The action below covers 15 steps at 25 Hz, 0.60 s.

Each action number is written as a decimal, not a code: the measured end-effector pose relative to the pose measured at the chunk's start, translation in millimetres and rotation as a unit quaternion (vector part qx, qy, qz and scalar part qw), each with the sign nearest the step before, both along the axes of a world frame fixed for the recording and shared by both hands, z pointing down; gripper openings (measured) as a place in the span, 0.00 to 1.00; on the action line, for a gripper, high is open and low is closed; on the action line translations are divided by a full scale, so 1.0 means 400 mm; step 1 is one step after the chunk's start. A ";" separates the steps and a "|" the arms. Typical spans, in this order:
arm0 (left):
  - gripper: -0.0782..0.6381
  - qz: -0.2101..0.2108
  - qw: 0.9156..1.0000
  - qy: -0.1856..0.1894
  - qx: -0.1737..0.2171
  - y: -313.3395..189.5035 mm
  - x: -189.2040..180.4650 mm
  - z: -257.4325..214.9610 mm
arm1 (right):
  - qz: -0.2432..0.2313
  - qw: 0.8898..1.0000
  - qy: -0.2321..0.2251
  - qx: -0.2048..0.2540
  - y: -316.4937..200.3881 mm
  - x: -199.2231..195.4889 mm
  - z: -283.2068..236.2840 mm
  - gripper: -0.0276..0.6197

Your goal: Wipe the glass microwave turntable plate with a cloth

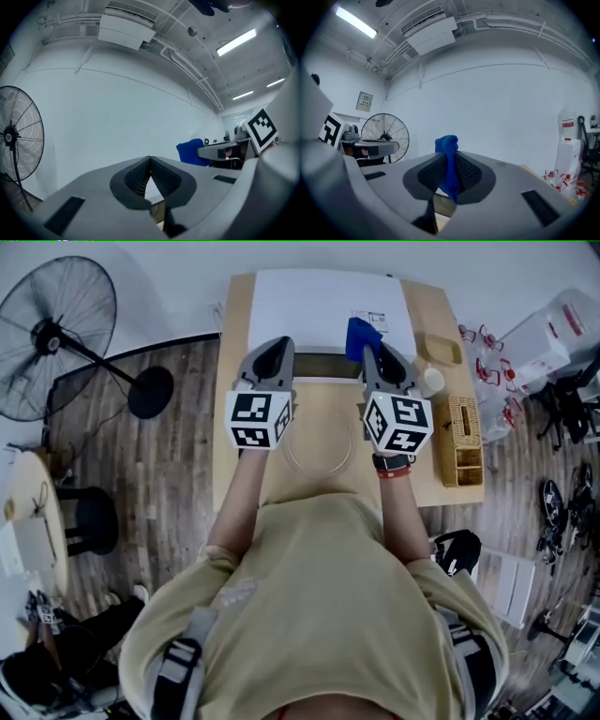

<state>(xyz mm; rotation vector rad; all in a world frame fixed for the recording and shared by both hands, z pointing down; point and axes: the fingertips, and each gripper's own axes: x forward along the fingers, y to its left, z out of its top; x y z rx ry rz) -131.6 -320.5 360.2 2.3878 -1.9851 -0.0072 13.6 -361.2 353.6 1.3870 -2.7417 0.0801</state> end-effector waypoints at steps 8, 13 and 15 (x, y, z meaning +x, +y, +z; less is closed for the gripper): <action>0.13 0.009 1.000 0.026 0.008 0.017 -0.032 -0.001 | -0.028 1.000 -0.004 -0.006 0.016 -0.050 0.006 0.15; 0.13 0.015 0.999 0.034 0.007 0.031 -0.040 0.014 | -0.046 0.999 -0.001 -0.007 0.033 -0.072 0.012 0.15; 0.13 0.021 0.999 0.037 0.003 0.036 -0.041 0.027 | -0.057 0.998 0.003 -0.006 0.039 -0.085 0.019 0.15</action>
